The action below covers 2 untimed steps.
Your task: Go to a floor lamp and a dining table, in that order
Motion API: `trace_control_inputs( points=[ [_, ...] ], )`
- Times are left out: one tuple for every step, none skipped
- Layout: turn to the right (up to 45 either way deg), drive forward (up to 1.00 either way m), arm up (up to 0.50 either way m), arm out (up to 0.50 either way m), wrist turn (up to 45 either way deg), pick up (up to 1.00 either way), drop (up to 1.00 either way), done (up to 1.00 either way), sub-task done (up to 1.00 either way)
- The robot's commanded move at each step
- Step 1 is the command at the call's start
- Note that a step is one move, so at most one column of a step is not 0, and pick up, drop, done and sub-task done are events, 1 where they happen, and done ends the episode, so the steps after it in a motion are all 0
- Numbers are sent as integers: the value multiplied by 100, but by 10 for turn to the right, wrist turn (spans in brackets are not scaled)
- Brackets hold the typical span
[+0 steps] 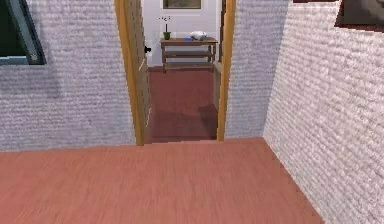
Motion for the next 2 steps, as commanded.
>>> trace_control_inputs(
  points=[
    [0,100,0,0,0,0,0,0,0],
    [0,100,0,0,0,0,0,0,0]
  ],
)
